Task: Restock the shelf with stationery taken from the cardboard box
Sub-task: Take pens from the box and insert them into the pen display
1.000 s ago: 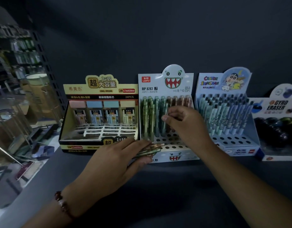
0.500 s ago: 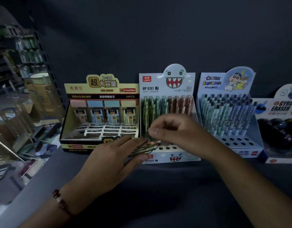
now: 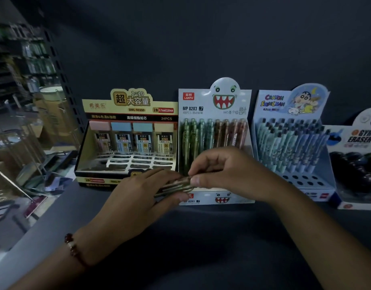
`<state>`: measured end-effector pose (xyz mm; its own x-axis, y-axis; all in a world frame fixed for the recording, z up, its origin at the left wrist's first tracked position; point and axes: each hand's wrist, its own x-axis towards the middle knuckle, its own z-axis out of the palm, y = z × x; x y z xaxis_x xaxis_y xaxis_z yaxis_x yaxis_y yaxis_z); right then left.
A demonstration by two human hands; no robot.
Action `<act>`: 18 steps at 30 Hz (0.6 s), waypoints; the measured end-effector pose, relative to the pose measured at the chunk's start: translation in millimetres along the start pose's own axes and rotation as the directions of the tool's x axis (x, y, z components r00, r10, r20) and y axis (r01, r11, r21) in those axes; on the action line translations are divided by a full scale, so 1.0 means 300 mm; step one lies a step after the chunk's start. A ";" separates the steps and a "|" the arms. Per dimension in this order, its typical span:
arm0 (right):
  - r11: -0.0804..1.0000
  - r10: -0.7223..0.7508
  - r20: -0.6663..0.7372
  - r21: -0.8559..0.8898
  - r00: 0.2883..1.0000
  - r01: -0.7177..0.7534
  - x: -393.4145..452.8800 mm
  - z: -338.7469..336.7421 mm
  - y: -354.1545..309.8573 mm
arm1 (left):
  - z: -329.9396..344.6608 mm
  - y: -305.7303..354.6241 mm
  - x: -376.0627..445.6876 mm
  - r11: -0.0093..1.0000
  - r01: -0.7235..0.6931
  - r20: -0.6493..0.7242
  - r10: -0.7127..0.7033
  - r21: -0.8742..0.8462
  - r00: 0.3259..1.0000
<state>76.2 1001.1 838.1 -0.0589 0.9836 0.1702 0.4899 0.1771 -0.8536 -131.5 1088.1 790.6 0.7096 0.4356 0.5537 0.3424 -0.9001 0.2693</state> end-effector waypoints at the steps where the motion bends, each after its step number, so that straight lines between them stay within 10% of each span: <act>1: 1.000 -0.004 -0.028 0.024 1.000 0.005 -0.003 -0.006 -0.003 | -0.001 0.001 0.000 1.000 0.018 -0.011 -0.018 -0.001 1.000; 18: 0.953 0.074 -0.489 0.290 0.869 0.082 0.014 -0.100 0.017 | 0.001 -0.017 -0.011 0.991 0.109 -0.026 -0.111 -0.072 0.993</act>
<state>104.6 1005.2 849.2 0.4103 0.8519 0.3254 0.2097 0.2592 -0.9428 -135.3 1091.3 787.1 0.6509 0.5329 0.5407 0.3722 -0.8448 0.3845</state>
